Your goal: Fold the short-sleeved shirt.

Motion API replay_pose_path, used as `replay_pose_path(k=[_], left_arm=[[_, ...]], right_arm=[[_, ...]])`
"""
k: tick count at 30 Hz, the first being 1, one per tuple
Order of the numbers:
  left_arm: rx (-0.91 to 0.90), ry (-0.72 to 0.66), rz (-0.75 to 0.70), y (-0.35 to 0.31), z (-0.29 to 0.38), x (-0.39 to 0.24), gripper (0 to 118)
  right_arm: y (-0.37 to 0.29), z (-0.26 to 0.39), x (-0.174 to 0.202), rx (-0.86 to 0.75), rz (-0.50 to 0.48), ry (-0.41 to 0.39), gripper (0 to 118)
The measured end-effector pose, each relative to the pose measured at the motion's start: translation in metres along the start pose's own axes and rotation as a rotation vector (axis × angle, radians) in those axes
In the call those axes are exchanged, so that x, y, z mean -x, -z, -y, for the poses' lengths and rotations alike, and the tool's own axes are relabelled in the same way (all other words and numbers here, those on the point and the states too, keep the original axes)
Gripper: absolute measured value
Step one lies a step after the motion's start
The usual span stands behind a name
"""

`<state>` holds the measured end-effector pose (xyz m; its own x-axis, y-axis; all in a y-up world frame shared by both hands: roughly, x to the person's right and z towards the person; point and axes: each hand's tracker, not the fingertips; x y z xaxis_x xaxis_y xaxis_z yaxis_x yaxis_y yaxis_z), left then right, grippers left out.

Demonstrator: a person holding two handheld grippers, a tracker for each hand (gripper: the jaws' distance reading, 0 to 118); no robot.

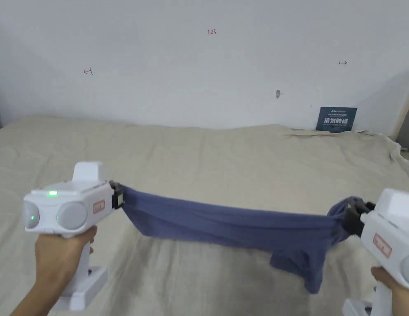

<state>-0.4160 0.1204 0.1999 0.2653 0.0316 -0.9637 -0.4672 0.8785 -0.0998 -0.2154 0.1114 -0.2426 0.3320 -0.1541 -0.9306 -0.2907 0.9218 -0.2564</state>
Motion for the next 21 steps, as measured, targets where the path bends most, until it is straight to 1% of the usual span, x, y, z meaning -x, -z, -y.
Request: replay_pose_path(k=[3, 6, 13, 15, 17, 21], left_arm=[[0.048, -0.035, 0.018, -0.017, 0.038, 0.005, 0], [0.094, -0.031, 0.023, -0.030, 0.078, 0.009, 0], [0.205, -0.060, 0.011, -0.073, 0.152, 0.016, 0], [0.248, -0.075, 0.004, -0.076, 0.176, 0.028, 0], [0.287, -0.084, -0.001, -0.084, 0.192, 0.033, 0], [0.342, -0.120, -0.010, -0.101, 0.219, 0.042, 0]], right_arm=[[-0.024, 0.035, -0.004, 0.042, 0.008, 0.047, 2], [-0.042, 0.067, -0.014, 0.097, 0.022, 0.078, 2], [-0.078, 0.129, -0.028, 0.215, 0.049, 0.113, 2], [-0.088, 0.145, -0.029, 0.256, 0.054, 0.117, 2], [-0.096, 0.158, -0.030, 0.287, 0.062, 0.113, 2], [-0.114, 0.181, -0.032, 0.352, 0.072, 0.134, 2]])
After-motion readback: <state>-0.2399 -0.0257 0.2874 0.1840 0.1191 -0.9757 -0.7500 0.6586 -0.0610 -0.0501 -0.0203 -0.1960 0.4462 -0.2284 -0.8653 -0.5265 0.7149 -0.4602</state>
